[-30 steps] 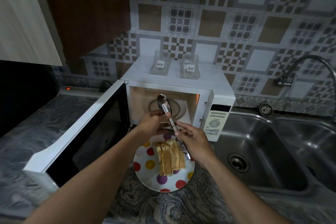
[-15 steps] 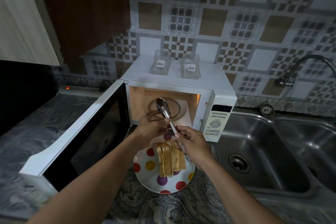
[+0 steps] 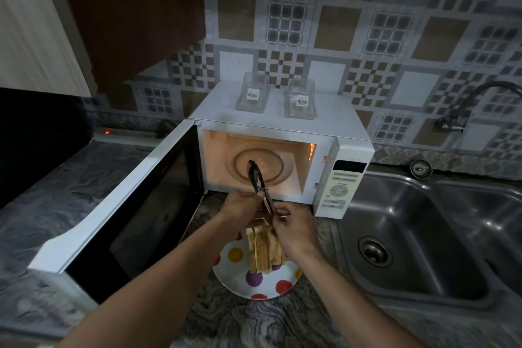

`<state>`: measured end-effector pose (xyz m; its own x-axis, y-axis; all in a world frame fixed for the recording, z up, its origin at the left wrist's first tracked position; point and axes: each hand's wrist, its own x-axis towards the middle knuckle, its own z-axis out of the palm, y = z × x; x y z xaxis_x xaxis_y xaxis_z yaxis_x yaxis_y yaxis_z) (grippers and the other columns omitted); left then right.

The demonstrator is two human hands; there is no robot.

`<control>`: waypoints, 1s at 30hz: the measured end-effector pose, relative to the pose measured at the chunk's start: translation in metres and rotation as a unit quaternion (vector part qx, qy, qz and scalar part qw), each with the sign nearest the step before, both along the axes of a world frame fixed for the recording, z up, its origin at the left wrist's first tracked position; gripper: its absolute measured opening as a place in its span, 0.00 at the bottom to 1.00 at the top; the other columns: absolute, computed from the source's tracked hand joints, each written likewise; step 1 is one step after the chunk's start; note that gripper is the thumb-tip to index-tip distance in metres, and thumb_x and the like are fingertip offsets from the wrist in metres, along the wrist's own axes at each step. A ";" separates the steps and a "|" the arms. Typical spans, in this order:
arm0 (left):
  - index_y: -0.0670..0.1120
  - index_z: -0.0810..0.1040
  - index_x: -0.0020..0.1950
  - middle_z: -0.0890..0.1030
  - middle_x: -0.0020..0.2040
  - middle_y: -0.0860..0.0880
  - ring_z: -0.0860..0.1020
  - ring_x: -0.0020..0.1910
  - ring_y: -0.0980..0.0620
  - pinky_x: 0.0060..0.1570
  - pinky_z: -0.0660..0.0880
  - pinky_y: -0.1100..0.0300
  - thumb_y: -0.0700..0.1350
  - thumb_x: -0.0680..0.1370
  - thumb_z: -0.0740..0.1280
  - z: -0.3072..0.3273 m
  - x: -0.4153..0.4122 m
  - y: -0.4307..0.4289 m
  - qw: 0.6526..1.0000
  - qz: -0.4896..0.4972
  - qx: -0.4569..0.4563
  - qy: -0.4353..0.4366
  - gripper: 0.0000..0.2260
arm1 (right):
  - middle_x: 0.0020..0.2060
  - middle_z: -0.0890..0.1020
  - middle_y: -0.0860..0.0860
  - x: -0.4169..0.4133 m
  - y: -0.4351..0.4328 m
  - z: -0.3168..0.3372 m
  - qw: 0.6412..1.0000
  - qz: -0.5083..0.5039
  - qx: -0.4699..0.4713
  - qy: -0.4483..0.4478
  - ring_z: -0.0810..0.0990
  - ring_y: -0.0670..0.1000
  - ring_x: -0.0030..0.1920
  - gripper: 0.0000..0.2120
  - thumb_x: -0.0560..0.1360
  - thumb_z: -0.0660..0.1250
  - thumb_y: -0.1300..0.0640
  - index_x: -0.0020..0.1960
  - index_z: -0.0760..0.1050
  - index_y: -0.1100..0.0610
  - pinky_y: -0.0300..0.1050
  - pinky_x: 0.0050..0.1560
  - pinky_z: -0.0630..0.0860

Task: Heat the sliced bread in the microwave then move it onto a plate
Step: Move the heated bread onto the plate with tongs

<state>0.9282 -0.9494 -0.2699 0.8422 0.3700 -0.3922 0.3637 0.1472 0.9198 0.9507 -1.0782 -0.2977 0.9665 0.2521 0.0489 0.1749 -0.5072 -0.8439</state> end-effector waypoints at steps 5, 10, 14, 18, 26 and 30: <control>0.36 0.79 0.52 0.83 0.44 0.39 0.82 0.38 0.46 0.37 0.82 0.56 0.38 0.82 0.62 0.003 0.001 0.005 1.000 0.005 -0.019 0.010 0.08 | 0.43 0.81 0.39 -0.002 -0.001 0.003 0.999 0.018 0.022 0.027 0.80 0.40 0.47 0.08 0.78 0.71 0.50 0.55 0.82 0.49 0.41 0.50 0.79; 0.38 0.79 0.52 0.85 0.36 0.45 0.83 0.40 0.47 0.39 0.79 0.55 0.40 0.83 0.59 0.000 0.001 0.015 1.000 0.003 -0.011 0.029 0.10 | 0.49 0.82 0.45 0.003 -0.009 0.008 1.000 0.005 -0.008 0.030 0.79 0.44 0.47 0.14 0.82 0.62 0.45 0.57 0.81 0.51 0.40 0.43 0.71; 0.42 0.79 0.47 0.83 0.43 0.42 0.81 0.43 0.45 0.41 0.80 0.52 0.40 0.81 0.63 -0.008 0.001 0.026 0.997 0.050 0.009 0.052 0.06 | 0.58 0.81 0.50 0.019 -0.018 0.001 0.996 -0.012 -0.078 0.037 0.79 0.51 0.57 0.13 0.82 0.61 0.54 0.64 0.77 0.53 0.40 0.51 0.70; 0.44 0.78 0.48 0.82 0.50 0.40 0.81 0.47 0.43 0.42 0.80 0.53 0.40 0.79 0.64 -0.028 -0.006 0.037 0.996 0.072 0.031 0.045 0.04 | 0.64 0.79 0.55 0.030 -0.025 -0.017 0.988 0.005 -0.151 0.026 0.78 0.57 0.62 0.18 0.81 0.59 0.58 0.70 0.73 0.55 0.47 0.59 0.76; 0.45 0.77 0.41 0.82 0.47 0.40 0.80 0.45 0.42 0.50 0.80 0.48 0.43 0.80 0.65 -0.077 -0.015 0.047 0.987 0.092 0.046 0.120 0.09 | 0.73 0.70 0.56 0.044 -0.041 -0.060 0.959 0.045 -0.276 0.046 0.72 0.60 0.69 0.25 0.82 0.57 0.56 0.78 0.61 0.52 0.50 0.58 0.74; 0.43 0.78 0.41 0.81 0.48 0.40 0.80 0.44 0.44 0.44 0.80 0.52 0.45 0.80 0.66 -0.098 -0.015 0.051 0.977 0.088 0.130 0.142 0.09 | 0.73 0.68 0.54 0.048 -0.049 -0.075 0.939 0.117 -0.321 0.040 0.66 0.58 0.74 0.26 0.79 0.57 0.54 0.76 0.65 0.58 0.47 0.64 0.69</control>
